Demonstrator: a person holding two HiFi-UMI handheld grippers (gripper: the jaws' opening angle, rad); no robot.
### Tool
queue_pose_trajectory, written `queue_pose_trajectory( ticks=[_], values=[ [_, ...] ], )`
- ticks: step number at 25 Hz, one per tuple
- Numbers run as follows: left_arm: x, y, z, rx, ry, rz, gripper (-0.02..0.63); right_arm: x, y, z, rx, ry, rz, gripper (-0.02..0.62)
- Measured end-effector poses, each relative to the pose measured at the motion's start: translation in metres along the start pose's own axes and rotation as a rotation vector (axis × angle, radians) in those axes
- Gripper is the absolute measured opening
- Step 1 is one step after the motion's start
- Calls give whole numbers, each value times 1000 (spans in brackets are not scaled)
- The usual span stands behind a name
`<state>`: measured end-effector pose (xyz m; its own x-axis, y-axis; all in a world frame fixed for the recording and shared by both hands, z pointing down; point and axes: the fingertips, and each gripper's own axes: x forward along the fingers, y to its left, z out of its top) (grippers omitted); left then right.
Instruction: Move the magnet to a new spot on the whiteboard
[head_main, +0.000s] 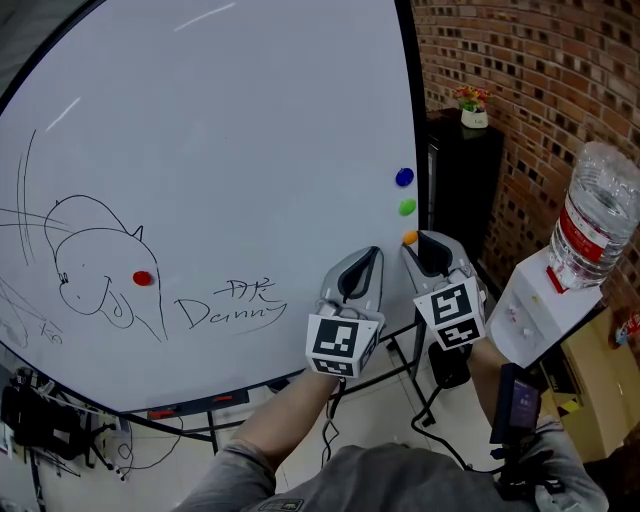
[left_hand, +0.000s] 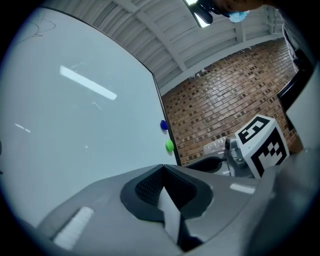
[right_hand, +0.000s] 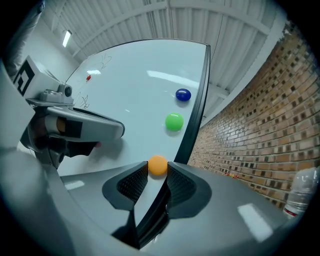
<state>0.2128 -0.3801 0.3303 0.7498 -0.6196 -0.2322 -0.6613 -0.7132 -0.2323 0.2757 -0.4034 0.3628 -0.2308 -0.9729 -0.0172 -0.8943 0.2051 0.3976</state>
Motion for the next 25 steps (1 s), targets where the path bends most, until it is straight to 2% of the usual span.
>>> queue_pose_trajectory(
  ticks=[6, 11, 18, 25],
  values=[
    [-7, 5, 3, 0, -5, 8, 2, -3, 0, 3, -31, 8, -42, 139],
    [-22, 15, 9, 0, -15, 17, 2, -10, 14, 27, -69, -37, -58, 137],
    [-66, 44, 21, 6, -20, 54, 2, -8, 65, 69, -88, -95, -14, 95],
    [-129, 99, 38, 38, -14, 151, 2, 1, 139, 128, -112, -184, 71, 42]
  ],
)
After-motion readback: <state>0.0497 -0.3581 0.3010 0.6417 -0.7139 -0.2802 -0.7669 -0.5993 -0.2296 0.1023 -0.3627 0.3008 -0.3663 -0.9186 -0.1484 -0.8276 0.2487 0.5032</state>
